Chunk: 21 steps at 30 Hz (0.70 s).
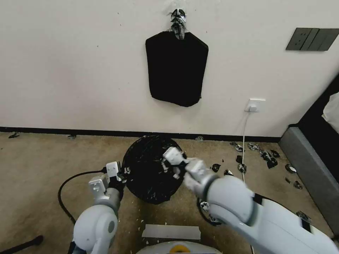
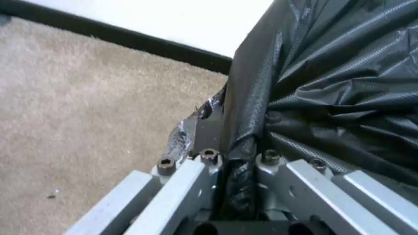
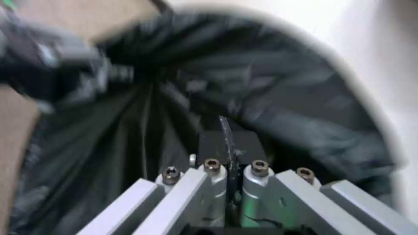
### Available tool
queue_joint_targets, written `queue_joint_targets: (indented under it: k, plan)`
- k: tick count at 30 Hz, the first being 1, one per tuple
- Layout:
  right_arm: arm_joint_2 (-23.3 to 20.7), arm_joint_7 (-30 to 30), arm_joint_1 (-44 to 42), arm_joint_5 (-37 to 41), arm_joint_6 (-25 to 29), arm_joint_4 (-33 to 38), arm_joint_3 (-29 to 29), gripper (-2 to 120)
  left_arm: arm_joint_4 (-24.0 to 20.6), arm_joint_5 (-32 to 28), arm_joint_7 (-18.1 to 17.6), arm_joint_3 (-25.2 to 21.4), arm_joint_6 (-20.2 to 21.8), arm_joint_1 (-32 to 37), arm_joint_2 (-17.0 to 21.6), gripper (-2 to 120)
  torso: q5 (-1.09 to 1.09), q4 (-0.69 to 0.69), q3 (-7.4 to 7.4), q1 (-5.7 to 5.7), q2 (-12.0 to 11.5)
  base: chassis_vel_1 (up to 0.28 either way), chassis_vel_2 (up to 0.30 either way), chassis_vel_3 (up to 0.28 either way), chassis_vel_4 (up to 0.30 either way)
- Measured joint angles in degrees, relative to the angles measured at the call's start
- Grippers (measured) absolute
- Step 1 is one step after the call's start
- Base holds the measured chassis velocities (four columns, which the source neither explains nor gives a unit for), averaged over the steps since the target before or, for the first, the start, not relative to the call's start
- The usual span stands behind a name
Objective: Place a trash bag onto the trash bin.
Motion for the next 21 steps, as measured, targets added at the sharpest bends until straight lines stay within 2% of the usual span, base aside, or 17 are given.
queue_joint_targets:
  k: [7, 11, 21]
  plan:
    - [2.48, 0.12, 4.17, 0.22, 0.05, -10.56, -5.00, 0, -1.14, 3.04, 0.56, 1.19, -0.66, 0.66, -0.45, 3, 0.00, -0.01, 0.00, 0.00, 0.00, 0.000, 0.000, 0.000, 0.000]
    - [4.99, 0.10, 6.82, 0.06, 0.17, -14.54, -6.44, 0, -1.23, 5.45, 0.91, 1.99, -1.25, 1.36, -1.02, 3, 0.01, 0.01, 0.00, 0.00, 0.00, 0.000, 0.000, 0.000, 0.000]
    - [6.82, -1.50, 9.20, -2.03, 0.40, -21.05, -9.33, 0, -2.30, 6.83, 1.07, 2.47, -1.49, 2.36, -1.61, 3, 0.01, 0.00, 0.00, 0.00, 0.00, 0.000, 0.000, 0.000, 0.000]
